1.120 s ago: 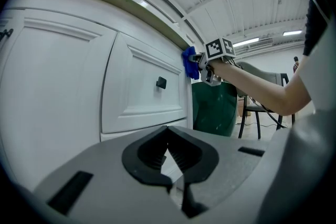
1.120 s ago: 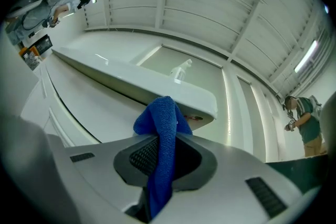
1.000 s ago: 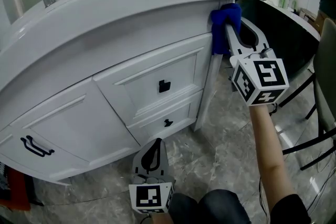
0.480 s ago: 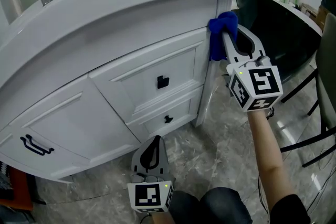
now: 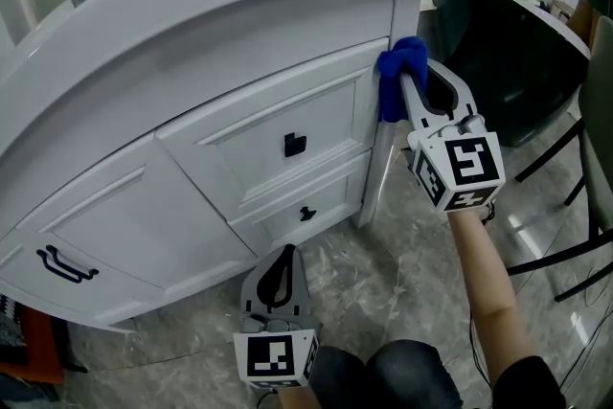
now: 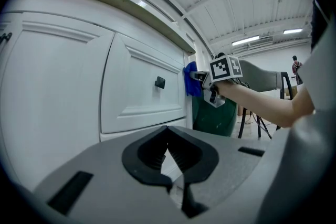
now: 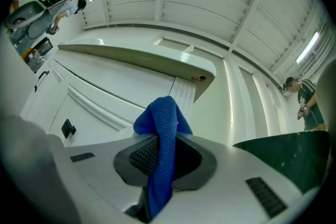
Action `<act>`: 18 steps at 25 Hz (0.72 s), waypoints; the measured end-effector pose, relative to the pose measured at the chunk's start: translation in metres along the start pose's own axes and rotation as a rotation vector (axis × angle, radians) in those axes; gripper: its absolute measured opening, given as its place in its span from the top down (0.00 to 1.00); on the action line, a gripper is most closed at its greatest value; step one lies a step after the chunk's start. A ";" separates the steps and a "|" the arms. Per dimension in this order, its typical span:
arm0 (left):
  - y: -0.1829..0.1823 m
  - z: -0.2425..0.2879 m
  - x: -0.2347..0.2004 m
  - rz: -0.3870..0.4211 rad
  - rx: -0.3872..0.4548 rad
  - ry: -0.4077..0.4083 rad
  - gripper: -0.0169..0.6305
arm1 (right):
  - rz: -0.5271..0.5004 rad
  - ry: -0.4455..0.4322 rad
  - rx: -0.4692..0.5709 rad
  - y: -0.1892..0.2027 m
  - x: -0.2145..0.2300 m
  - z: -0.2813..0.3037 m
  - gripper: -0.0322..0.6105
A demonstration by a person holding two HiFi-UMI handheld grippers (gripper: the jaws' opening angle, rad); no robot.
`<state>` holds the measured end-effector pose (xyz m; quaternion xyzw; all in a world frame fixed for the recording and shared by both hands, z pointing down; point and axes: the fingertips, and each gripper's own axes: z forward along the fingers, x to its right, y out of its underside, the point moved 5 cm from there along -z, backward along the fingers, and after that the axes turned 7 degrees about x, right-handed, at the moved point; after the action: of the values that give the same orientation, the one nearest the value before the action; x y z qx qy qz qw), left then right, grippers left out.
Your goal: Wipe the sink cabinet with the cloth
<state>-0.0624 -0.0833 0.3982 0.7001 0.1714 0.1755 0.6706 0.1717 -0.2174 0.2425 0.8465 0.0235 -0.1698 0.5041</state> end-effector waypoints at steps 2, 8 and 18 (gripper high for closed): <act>0.000 -0.001 0.000 0.001 0.001 -0.003 0.97 | 0.002 -0.001 -0.007 0.005 -0.002 -0.003 0.86; 0.000 -0.002 0.000 0.002 0.001 -0.003 0.97 | 0.006 -0.006 -0.025 0.018 -0.006 -0.009 0.86; -0.001 -0.003 -0.002 0.009 -0.003 -0.014 0.97 | 0.018 -0.017 -0.056 0.045 -0.015 -0.022 0.86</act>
<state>-0.0651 -0.0815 0.3978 0.7010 0.1634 0.1739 0.6721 0.1725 -0.2184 0.2947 0.8308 0.0166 -0.1717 0.5291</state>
